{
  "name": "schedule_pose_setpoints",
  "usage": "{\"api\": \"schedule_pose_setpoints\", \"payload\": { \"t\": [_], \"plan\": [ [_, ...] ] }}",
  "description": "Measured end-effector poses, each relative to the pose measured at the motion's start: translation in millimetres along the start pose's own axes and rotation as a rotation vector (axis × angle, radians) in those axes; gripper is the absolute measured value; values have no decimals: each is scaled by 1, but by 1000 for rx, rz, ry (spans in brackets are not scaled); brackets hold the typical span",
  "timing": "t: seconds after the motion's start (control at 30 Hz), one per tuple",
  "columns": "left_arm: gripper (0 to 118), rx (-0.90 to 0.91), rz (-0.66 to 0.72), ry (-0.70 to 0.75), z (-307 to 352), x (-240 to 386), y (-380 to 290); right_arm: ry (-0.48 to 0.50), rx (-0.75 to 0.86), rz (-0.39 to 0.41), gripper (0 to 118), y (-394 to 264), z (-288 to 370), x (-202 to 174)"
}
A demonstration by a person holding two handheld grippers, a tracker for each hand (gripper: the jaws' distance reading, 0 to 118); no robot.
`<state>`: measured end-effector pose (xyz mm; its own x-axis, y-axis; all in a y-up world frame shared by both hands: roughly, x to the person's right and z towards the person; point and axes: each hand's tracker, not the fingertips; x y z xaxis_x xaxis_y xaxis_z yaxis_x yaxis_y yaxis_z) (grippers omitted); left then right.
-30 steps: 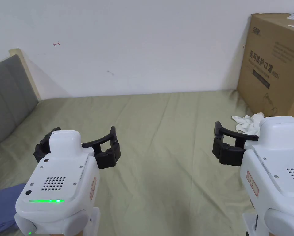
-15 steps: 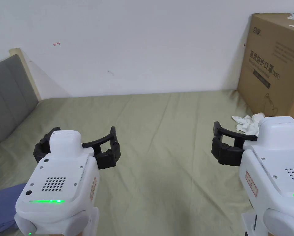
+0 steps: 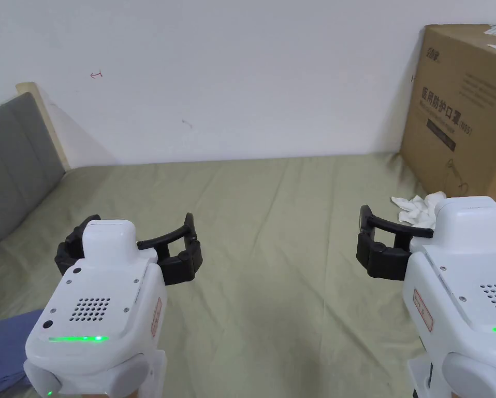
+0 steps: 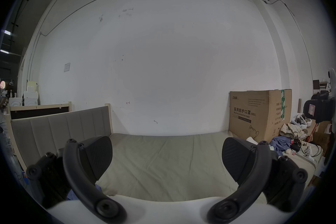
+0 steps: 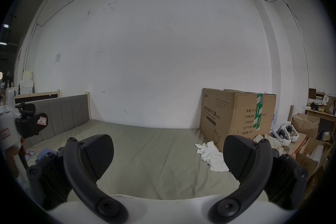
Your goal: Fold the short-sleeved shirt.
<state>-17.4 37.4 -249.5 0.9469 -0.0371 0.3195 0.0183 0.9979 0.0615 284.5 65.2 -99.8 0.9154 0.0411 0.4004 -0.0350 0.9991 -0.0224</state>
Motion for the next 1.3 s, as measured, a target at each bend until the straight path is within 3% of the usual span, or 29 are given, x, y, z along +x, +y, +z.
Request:
{"api": "schedule_pose_setpoints", "payload": {
  "t": [1.3],
  "plan": [
    [118, -11, -11, -10, 3, -2, -2, 0, -46, 6, 118, -1, -3, -4]
  ]
}}
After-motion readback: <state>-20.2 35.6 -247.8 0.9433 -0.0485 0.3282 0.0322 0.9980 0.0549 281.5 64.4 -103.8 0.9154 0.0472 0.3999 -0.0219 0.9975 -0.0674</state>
